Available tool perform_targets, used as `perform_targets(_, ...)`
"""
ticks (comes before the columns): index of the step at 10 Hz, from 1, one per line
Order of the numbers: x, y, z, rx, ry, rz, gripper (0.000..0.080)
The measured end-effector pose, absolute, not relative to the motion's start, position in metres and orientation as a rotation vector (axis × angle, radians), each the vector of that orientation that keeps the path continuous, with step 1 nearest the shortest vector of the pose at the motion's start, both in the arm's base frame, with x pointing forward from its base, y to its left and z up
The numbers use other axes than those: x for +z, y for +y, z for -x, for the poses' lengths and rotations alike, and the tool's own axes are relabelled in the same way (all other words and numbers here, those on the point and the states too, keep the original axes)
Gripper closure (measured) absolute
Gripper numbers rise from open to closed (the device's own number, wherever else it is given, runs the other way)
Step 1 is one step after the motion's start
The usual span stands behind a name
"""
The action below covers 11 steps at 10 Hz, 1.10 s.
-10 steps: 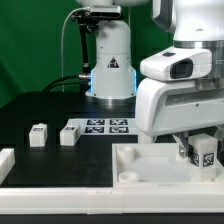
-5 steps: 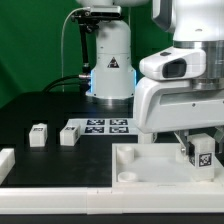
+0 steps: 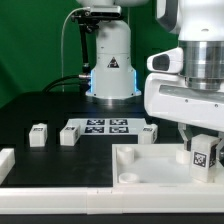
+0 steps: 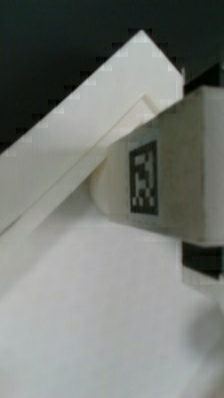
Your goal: Assemble one leg
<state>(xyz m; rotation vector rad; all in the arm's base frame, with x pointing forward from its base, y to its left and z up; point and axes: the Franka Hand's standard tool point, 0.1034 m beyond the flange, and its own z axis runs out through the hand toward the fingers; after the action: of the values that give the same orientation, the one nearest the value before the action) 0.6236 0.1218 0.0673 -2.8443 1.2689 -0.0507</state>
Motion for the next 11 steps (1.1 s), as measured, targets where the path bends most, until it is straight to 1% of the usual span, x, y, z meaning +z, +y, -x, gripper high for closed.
perform_targets(1,0.0674,0.1230,-0.6234,-0.052,1.537,2.710,0.0508)
perform_targets(2,0.0671,0.1215,-0.6244,-0.052,1.684,2.610,0.0508)
perform_targets(3,0.0672,0.1213,-0.6246,-0.049,1.752,2.559,0.0508)
perform_targets(5,0.0670,0.1214,-0.6245,-0.050,1.679,2.609,0.0506)
perform_targets(6,0.0670,0.1220,-0.6244,-0.051,1.667,2.617,0.0308)
perform_targets(7,0.0673,0.1231,-0.6249,-0.067,1.476,2.726,0.0308)
perform_targets(8,0.0677,0.1247,-0.6256,-0.080,1.260,2.829,0.0184)
perform_targets(9,0.0677,0.1264,-0.6255,-0.085,1.107,2.894,0.0160)
perform_targets(11,0.0684,0.1258,-0.6265,-0.095,0.698,3.025,0.0152)
